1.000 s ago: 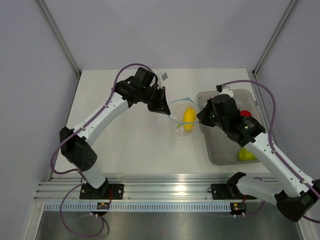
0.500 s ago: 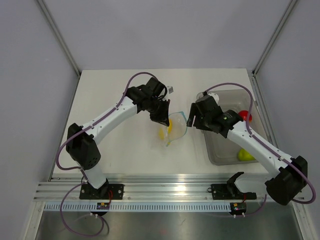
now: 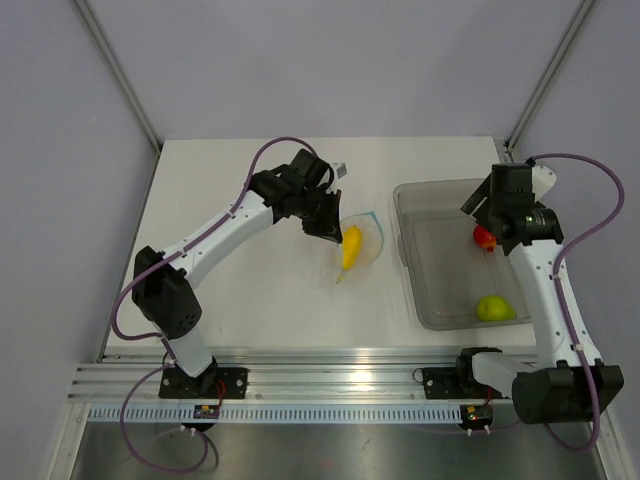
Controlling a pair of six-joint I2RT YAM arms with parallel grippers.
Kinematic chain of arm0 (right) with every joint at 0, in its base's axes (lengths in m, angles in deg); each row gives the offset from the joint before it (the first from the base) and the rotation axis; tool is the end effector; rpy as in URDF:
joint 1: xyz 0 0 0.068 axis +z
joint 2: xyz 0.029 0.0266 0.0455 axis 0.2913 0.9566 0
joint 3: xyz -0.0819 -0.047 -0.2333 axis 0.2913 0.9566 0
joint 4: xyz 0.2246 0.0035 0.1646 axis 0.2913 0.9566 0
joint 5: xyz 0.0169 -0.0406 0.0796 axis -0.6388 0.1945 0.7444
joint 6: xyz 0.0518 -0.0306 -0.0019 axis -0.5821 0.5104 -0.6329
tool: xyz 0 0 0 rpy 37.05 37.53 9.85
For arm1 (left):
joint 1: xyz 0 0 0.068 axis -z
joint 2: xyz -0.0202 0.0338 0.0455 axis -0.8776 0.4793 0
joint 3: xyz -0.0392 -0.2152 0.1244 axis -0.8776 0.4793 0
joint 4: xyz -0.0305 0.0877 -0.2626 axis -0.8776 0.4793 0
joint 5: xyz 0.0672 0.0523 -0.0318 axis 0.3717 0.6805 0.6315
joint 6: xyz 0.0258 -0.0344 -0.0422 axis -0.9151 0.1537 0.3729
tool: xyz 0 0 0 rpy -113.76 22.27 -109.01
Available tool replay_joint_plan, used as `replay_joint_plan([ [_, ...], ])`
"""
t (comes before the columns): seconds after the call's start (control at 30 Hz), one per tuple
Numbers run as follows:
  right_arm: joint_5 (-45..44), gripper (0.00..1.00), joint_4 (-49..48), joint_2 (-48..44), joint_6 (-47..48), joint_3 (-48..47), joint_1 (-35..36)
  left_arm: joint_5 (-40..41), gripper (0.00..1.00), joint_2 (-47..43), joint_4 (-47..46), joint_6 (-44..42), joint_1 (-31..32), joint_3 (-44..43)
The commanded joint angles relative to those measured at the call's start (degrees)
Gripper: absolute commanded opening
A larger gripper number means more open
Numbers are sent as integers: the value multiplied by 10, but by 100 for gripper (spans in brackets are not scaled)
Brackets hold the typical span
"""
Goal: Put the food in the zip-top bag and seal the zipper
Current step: Adjust the zipper food storage bag at the center of the board, then pick up the fake fruit from the bin.
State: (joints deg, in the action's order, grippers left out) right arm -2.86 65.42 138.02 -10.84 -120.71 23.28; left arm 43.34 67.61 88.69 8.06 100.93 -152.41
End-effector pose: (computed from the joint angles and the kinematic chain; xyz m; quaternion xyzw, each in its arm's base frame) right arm 0.2528 0.0117 0.3483 0.2812 0.8516 -0.0218 0.4418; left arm 0.2922 -0.2592 0.2961 0.1512 0.9303 -0.2881 0.1691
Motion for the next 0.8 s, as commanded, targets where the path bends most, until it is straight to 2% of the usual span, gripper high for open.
replay_joint_plan([
  [0.0, 2, 82, 0, 53, 30, 10, -81, -14, 0, -15, -35, 1, 2, 0],
  [0.13, 36, 84, -13, 118, 32, 11, -141, -24, 0, -24, -50, 3, 10, 23],
  [0.2, 23, 85, 6, 126, 20, 12, -143, -25, 0, -32, -51, 0, 12, 37],
  [0.33, -31, 86, 104, 130, -28, 27, -147, -15, 0, -40, -51, -11, 12, 55],
  [0.43, -17, 87, 147, 130, -79, 62, -150, -20, 0, -40, -56, -16, 12, 61],
  [0.53, 4, 87, 155, 133, -135, 115, -151, -24, 0, -43, -64, -18, 12, 69],
  [0.67, -45, 87, 160, 127, -201, 154, -152, -34, 0, -48, -59, -27, 12, 76],
  [0.77, -55, 87, 150, 123, -211, 163, -155, -32, 0, -52, -50, -31, 12, 74],
])
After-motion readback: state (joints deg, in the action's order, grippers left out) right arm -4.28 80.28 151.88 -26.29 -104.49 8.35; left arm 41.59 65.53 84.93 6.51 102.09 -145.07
